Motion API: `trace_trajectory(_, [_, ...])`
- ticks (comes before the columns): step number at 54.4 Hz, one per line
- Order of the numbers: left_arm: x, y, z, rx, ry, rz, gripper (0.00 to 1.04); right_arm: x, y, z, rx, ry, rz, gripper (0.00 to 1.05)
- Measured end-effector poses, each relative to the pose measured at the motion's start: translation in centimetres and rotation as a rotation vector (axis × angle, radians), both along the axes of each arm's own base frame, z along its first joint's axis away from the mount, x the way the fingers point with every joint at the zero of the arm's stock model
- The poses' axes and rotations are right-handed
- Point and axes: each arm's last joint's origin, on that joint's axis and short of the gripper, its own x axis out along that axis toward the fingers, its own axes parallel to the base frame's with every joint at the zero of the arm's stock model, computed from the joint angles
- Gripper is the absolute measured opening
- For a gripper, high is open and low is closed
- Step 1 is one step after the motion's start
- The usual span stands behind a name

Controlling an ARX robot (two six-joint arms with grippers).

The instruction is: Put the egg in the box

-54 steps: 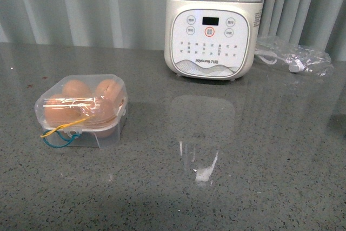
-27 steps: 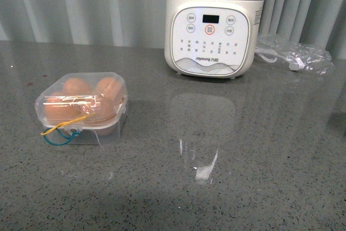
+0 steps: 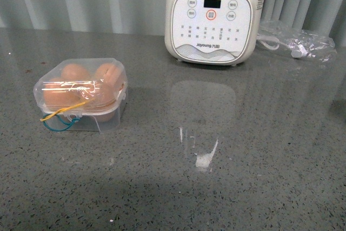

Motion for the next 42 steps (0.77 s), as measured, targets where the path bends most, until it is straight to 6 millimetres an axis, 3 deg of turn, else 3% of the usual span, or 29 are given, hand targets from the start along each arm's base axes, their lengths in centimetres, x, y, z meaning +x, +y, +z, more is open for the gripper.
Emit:
trace_trajectory(8, [0.0,0.0,0.0,0.001,0.0,0.0,1.0,0.0,0.0,0.0,0.0,0.0,0.0,0.98])
trace_trajectory(42, [0.0,0.0,0.0,0.0,0.0,0.0,0.98,0.0,0.0,0.0,0.0,0.0,0.0,0.98])
